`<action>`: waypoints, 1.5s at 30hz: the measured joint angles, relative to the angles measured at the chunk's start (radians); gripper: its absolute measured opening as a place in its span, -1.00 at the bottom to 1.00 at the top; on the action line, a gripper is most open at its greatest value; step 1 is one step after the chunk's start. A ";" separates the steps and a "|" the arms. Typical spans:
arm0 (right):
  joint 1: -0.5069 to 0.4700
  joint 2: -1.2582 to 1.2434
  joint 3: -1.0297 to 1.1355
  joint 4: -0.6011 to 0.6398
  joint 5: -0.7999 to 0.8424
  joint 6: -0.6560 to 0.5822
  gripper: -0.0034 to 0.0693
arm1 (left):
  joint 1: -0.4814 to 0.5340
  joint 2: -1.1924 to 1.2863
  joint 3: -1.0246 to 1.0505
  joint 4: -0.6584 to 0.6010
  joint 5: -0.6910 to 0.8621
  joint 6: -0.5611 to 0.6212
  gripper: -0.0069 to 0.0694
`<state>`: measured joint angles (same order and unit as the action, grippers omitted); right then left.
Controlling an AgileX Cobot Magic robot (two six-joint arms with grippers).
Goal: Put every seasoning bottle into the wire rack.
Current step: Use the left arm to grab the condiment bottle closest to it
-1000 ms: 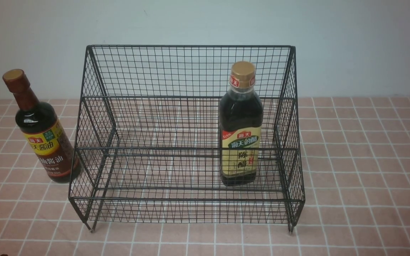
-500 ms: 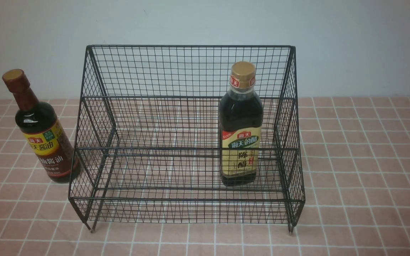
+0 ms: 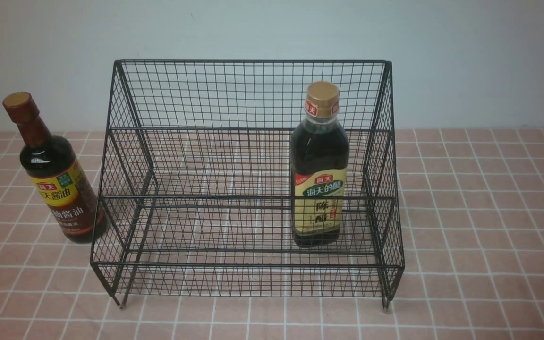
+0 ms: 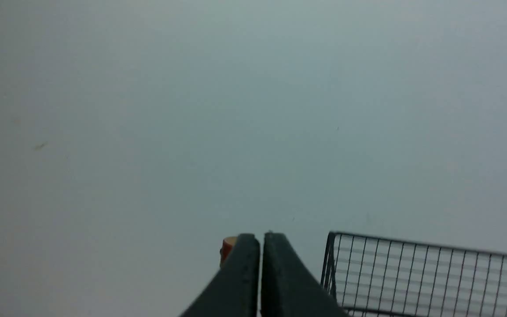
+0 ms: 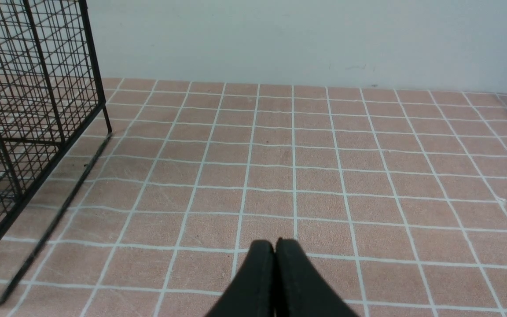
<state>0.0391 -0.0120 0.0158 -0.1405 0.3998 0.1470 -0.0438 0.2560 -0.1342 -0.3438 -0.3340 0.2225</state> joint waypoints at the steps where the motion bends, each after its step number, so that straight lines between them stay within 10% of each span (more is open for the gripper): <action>1: 0.000 0.000 0.000 0.000 0.000 0.000 -0.94 | 0.000 0.011 -0.012 0.000 0.003 0.005 -0.83; 10: 0.000 0.000 0.000 -0.001 -0.001 0.000 -0.94 | 0.000 0.515 -0.267 0.007 0.041 0.083 -0.61; 24: 0.000 0.000 0.001 -0.002 -0.004 0.000 -0.94 | 0.000 0.943 -0.519 -0.112 -0.096 0.149 0.71; 45: 0.000 0.000 0.001 -0.002 -0.006 -0.018 -0.94 | 0.000 1.172 -0.621 -0.256 -0.145 0.303 0.73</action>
<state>0.0391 -0.0120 0.0170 -0.1425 0.3936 0.1292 -0.0438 1.4284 -0.7554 -0.5998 -0.4793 0.5257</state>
